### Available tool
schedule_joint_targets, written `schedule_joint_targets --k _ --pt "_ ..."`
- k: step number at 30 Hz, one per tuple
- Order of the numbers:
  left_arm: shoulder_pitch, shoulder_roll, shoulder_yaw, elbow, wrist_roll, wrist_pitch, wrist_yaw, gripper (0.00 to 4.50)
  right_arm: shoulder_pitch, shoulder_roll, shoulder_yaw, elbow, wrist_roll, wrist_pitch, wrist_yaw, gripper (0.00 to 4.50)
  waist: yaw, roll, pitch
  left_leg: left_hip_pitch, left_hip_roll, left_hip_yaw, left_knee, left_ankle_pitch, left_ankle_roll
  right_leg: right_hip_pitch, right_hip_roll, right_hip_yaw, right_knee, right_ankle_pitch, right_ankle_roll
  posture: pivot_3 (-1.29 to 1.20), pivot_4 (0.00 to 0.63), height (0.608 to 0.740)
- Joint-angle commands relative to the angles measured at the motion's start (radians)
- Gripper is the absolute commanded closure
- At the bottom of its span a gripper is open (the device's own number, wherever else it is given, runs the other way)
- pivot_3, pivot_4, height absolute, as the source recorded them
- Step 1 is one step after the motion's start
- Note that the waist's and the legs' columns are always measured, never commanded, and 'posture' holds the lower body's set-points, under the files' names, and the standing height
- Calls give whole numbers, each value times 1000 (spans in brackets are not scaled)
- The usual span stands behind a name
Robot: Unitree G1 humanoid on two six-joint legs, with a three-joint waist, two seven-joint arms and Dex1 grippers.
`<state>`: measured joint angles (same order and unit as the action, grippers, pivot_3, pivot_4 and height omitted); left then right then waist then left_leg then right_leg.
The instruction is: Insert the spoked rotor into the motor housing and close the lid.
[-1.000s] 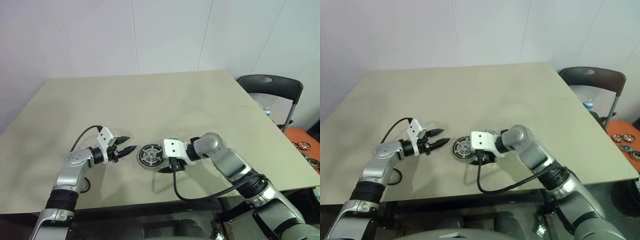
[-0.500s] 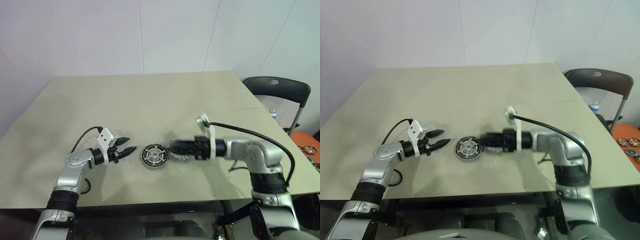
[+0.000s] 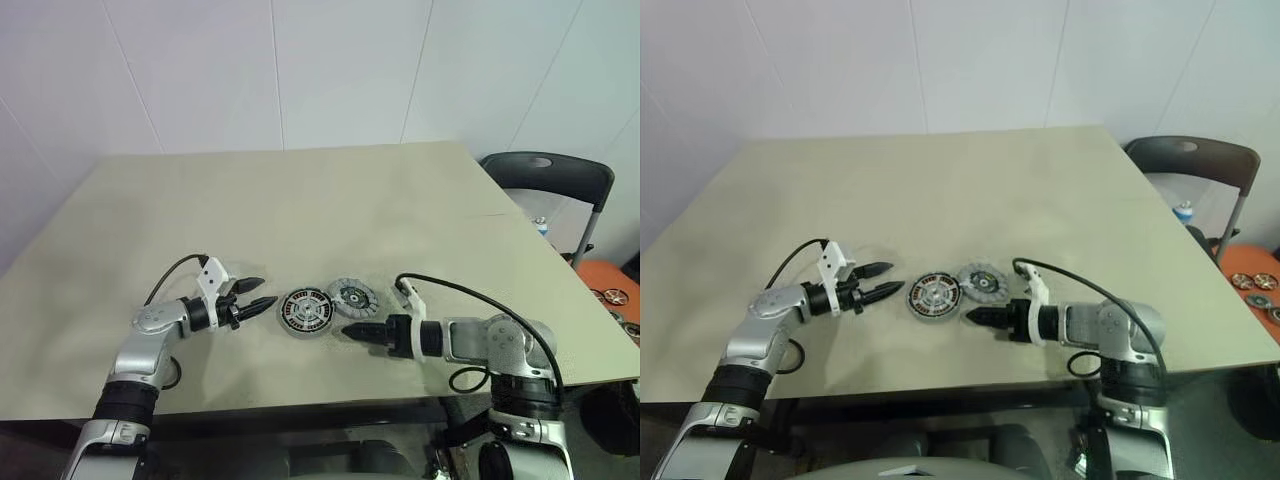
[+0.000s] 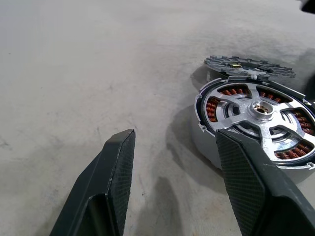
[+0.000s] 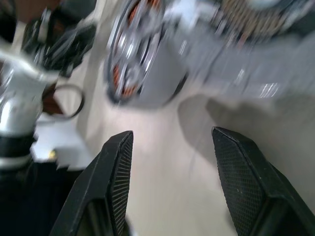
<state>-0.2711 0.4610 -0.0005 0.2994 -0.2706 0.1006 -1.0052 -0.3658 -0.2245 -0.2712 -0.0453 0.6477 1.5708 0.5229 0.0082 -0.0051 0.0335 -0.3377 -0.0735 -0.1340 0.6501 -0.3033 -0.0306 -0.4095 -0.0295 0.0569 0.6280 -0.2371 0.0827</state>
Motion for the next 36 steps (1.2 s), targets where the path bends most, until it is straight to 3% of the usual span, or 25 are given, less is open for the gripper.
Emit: schedule_joint_targets --k 1,5,10,17,18,30,36 --pt "-18 11 17 -30 -12 -7 4 1729 -49 41 -96 49 -8 -69 -59 1842 1 0 0 0 0 0 0 0 0 0 0 0 0 0 0 0 0 740" --pt "-12 12 15 -30 -10 -8 8 1729 -84 86 -169 103 -3 -175 -106 1842 0 0 0 0 0 0 -1 0 0 -1 0 0 0 0 0 0 0 740" --pt "-17 11 12 -25 -6 -8 12 1729 -102 117 -162 102 16 -218 -129 1842 -3 0 0 0 0 0 -1 0 0 -1 0 0 0 0 0 0 0 740" --pt "-30 17 13 -11 1 -14 16 1729 -85 89 -48 53 12 -268 -96 4138 -19 1 0 0 0 0 -1 0 0 -1 0 0 0 0 0 0 0 740" --pt "-31 17 12 -9 1 -14 16 1729 -76 57 15 21 -17 -315 -70 4423 -21 1 0 0 0 0 -1 0 0 -1 0 0 0 0 0 0 0 740" --pt "-50 18 5 24 12 -21 17 1729 -113 -231 454 -235 -292 -731 82 4415 -19 2 1 -1 0 0 -1 0 0 -1 0 -1 -2 0 0 0 0 740" --pt "-61 12 3 45 22 -31 25 1729 -114 -207 458 -321 -231 -730 127 2351 -19 1 1 -1 0 -1 -2 0 0 -1 0 -1 -3 0 0 0 0 740"
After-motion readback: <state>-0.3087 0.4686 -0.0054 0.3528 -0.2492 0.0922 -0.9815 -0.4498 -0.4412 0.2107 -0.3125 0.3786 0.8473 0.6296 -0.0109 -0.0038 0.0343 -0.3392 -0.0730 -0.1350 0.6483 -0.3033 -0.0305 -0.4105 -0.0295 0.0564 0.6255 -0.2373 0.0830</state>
